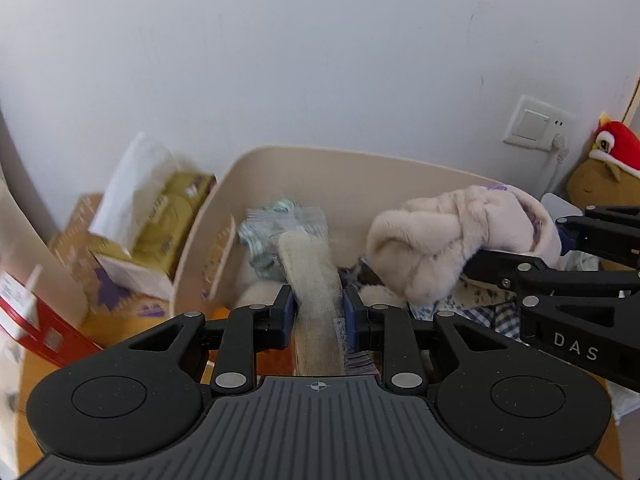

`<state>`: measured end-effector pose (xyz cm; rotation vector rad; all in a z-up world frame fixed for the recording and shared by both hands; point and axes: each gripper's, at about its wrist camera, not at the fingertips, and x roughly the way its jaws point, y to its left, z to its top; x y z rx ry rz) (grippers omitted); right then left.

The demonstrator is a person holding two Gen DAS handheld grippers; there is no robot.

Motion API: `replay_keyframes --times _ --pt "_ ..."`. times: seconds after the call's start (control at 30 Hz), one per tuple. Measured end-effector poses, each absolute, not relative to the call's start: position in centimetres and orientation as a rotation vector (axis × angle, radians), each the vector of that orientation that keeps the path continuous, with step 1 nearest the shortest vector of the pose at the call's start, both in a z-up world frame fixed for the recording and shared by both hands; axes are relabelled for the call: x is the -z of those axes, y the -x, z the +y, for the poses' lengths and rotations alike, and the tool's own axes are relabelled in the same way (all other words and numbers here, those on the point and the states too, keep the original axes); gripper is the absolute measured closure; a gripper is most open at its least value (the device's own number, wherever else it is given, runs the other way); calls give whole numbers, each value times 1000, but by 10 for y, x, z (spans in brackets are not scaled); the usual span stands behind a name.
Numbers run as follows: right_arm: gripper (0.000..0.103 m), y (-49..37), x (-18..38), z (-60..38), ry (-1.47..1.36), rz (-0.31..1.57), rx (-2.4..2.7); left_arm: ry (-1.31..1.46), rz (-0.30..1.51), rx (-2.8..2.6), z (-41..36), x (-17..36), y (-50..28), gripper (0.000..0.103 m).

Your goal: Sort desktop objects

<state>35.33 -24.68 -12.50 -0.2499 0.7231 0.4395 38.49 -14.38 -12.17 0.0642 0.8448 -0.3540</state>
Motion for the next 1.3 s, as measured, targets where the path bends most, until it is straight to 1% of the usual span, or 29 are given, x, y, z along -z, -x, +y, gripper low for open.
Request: replay_keyframes --times 0.03,0.1,0.17,0.2,0.23,0.27,0.3,0.33,0.37,0.43,0.57,0.6,0.63,0.67,0.73,0.83,0.97,1.17,1.3 --pt "69 -354 126 -247 244 727 -436 -63 849 357 -144 122 -385 77" --pt "56 -354 127 -247 231 730 -429 -63 855 363 -144 123 -385 77" --pt "53 -354 129 -248 214 732 -425 -62 862 362 -146 122 -387 75" --pt "52 -353 129 -248 207 732 -422 -67 858 361 -146 121 -386 67" --pt "50 -353 128 -249 200 732 -420 -71 851 360 -145 120 -386 54" --pt "46 -351 128 -251 190 731 -417 -76 839 350 -144 118 -384 48" --pt "43 -350 127 -253 182 730 -412 -79 826 338 -144 119 -384 39" --pt "37 -349 126 -255 173 727 -404 -82 813 329 -143 116 -383 35" --pt "32 -348 125 -257 162 724 -396 -85 805 324 -141 115 -381 34" --pt "28 -346 122 -261 136 724 -386 -91 808 329 -138 114 -379 32" --pt "22 -339 116 -270 90 726 -378 -109 802 340 -133 108 -368 31" --pt "20 -336 115 -271 83 724 -375 -108 800 341 -131 106 -365 30" --pt "14 -332 113 -273 77 722 -372 -104 799 342 -129 103 -362 29" --pt "11 -327 110 -274 63 719 -370 -99 800 342 -127 100 -359 28" --pt "9 -320 107 -276 37 721 -368 -92 810 343 -125 95 -353 28" --pt "4 -307 102 -277 7 728 -345 -85 822 354 -121 85 -341 28" --pt "2 -284 93 -280 -46 742 -337 -117 828 336 -118 72 -323 27" --pt "1 -252 77 -279 -70 772 -312 -133 807 324 -104 53 -289 27" --pt "1 -224 62 -283 -83 750 -311 -102 807 314 -87 38 -265 27"
